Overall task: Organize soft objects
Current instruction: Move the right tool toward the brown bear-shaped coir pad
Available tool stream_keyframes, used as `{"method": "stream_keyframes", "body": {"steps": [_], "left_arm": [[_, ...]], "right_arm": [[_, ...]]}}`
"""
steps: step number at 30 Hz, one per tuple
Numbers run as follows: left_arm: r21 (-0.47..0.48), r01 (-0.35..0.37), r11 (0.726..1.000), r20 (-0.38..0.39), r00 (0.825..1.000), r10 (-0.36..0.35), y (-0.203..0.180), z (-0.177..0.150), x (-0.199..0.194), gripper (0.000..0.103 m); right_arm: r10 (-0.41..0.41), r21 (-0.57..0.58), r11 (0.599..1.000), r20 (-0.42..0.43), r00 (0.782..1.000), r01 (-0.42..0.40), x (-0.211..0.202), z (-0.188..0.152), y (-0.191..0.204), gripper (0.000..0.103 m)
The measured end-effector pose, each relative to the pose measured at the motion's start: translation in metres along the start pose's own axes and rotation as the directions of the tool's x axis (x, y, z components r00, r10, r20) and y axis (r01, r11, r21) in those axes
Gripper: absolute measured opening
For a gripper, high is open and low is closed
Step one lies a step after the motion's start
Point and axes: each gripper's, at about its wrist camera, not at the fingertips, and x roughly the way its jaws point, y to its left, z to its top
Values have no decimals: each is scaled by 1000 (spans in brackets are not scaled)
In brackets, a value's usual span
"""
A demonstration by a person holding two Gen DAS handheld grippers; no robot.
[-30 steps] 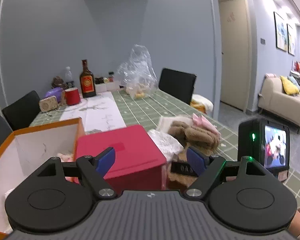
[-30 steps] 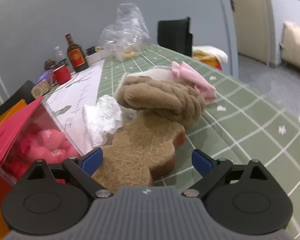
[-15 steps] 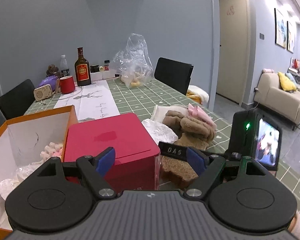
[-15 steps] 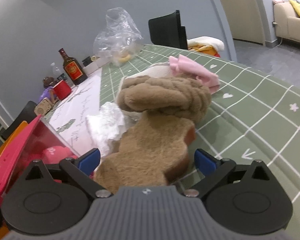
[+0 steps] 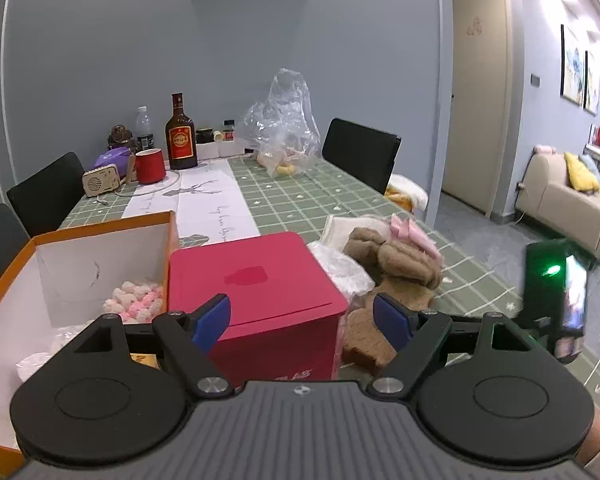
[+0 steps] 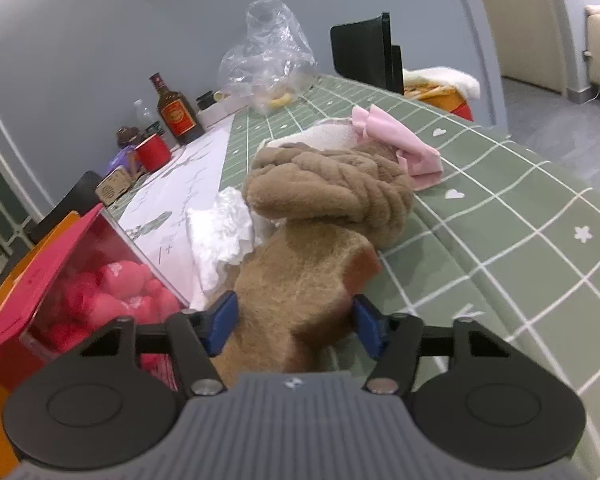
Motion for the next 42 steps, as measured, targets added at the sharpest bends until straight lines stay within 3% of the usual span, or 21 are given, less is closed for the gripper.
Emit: {"method": "stream_keyframes", "body": {"steps": [2,6,11,18,23,26,31,35,38,42], "left_arm": [[0,-2,1000,-3,1000,2,1,0,-1,95],[11,1,1000,10,1000,-1,1,5,-2,95],[-19,15,1000,5,1000,-14,3,10,-4,95],[-28,-15,999,4,1000,15,14,11,-13,95],[-65,-6,998,-3,1000,6,31,11,-16,95],[-80,-18,997,-5,1000,18,39,9,-17,95],[-127,-1,992,-34,999,-3,55,3,-19,95],[-134,-13,991,-40,999,8,64,0,-23,95],[-135,-8,991,-31,1000,3,70,0,-28,95],[-135,-18,991,-10,1000,17,76,0,-35,95]], "right_arm": [[28,21,999,-23,999,-27,-6,2,-10,46],[76,39,997,-61,995,-73,-11,7,-25,38],[64,19,998,-65,996,-62,-18,9,-25,29],[61,156,987,-75,995,-49,-20,7,-29,67],[31,171,985,-51,998,-22,-16,8,-8,81],[15,175,985,-34,999,-9,-8,13,10,96],[-95,135,985,-78,992,105,9,22,35,98],[-257,97,957,-147,955,273,31,19,44,100],[-293,45,954,-88,952,297,34,11,49,99],[-232,-17,973,-33,972,232,28,3,40,92]]}}
